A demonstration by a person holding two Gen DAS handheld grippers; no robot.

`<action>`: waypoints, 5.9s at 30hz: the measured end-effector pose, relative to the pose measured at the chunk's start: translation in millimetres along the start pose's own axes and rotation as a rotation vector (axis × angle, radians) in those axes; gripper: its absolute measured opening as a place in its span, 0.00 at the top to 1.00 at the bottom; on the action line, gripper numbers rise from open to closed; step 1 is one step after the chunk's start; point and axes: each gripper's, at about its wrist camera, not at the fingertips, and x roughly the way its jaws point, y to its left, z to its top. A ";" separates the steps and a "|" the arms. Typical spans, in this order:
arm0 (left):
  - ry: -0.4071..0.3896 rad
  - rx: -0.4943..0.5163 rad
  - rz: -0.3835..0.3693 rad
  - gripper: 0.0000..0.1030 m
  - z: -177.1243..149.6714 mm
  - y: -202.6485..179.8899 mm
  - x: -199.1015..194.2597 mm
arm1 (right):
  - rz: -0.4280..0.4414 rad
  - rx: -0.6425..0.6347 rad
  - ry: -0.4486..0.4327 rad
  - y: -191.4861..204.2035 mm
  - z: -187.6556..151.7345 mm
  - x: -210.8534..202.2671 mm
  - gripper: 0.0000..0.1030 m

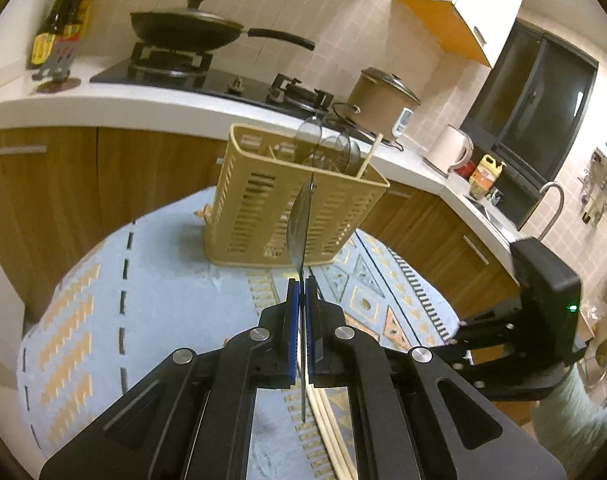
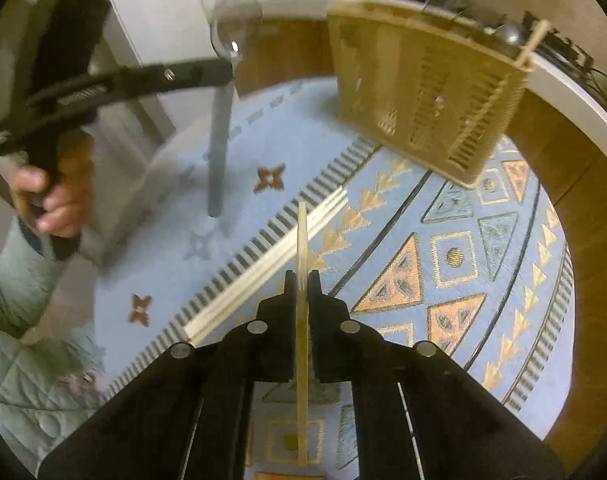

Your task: Organize utensils

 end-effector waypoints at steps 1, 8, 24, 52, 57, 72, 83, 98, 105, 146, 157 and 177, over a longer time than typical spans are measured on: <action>-0.007 0.001 0.003 0.99 1.7 -1.3 -2.0 | 0.014 0.016 -0.032 -2.2 -4.1 -6.3 0.96; -0.065 0.016 -0.004 0.99 12.9 -15.8 -17.9 | 0.090 0.106 -0.224 -10.9 1.7 -39.9 0.96; -0.204 0.137 0.003 0.99 66.8 -62.0 -35.9 | 0.110 0.130 -0.521 -30.0 73.9 -112.1 0.96; -0.377 0.221 -0.013 0.99 143.5 -73.1 22.6 | -0.058 0.213 -0.804 -91.4 145.0 -134.0 0.96; -0.385 0.225 -0.025 0.99 154.1 -66.1 48.2 | -0.062 0.253 -0.855 -114.8 150.9 -129.9 0.96; -0.340 0.176 -0.005 0.99 140.3 -32.3 85.3 | -0.326 0.212 -0.869 -119.6 156.8 -87.6 0.96; -0.235 0.190 0.018 0.97 139.7 -28.0 105.7 | -0.339 0.202 -0.817 -120.5 152.9 -60.6 0.96; -0.244 0.184 0.019 0.87 147.0 -23.4 83.0 | -0.262 0.256 -0.822 -127.7 142.2 -83.0 0.51; -0.268 0.141 0.015 0.76 146.2 -20.4 33.6 | -0.414 0.196 -0.706 -86.5 125.4 -103.4 0.31; 0.271 -0.132 -0.088 0.88 -68.2 15.8 71.3 | -0.310 0.495 -0.227 53.6 -67.4 40.0 0.65; 0.286 -0.117 -0.081 0.90 -67.1 10.1 81.0 | -0.299 0.520 -0.210 64.7 -69.4 47.5 0.69; 0.302 -0.122 -0.048 0.89 -71.5 12.7 86.7 | -0.525 0.419 -0.154 88.1 -63.6 55.8 0.97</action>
